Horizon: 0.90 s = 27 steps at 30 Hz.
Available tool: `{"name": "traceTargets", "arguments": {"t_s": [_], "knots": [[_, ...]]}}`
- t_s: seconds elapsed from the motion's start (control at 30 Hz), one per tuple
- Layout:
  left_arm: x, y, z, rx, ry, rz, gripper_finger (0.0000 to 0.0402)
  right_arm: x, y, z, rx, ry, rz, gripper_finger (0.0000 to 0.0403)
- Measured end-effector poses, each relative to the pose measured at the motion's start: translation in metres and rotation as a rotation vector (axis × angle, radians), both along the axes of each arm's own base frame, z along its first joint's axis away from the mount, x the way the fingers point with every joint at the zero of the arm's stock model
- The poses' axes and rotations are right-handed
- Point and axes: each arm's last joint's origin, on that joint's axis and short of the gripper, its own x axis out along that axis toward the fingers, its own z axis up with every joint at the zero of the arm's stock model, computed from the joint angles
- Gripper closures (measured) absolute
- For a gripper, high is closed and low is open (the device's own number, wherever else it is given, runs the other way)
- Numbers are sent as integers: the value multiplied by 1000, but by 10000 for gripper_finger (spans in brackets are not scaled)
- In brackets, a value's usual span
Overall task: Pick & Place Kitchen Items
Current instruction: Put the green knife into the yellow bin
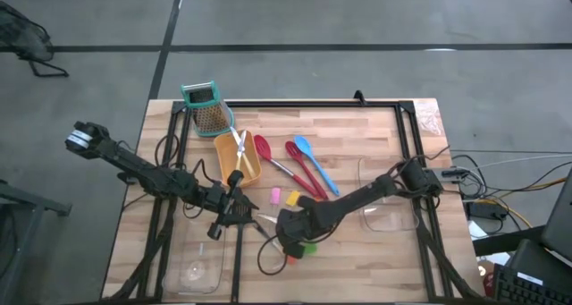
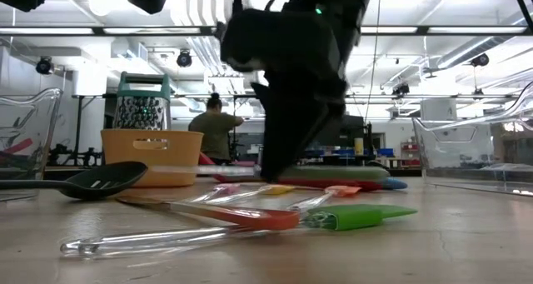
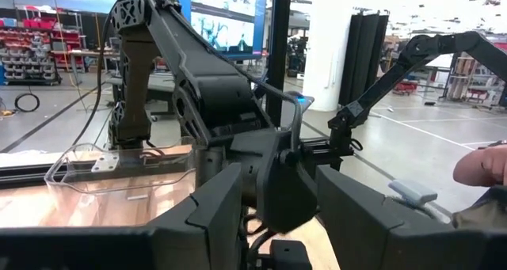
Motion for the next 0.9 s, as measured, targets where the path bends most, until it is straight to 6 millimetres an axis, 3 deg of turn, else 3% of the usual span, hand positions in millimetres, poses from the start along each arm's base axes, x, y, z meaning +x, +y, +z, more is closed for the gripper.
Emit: {"name": "traceTargets", "arguments": {"t_s": [0.23,0.4,0.67,0.9], "knots": [[-3,0,4,-29,-14,-24,232,13,-10,27,-96,-103,8,352],[-9,-5,8,-36,-30,-70,232,29,-33,49,-133,-167,13,353],[-22,-17,15,-12,-83,-194,232,55,-106,78,-133,-269,-40,352],[-35,-30,20,65,-156,-313,232,73,-174,88,134,-494,-32,348]]}}
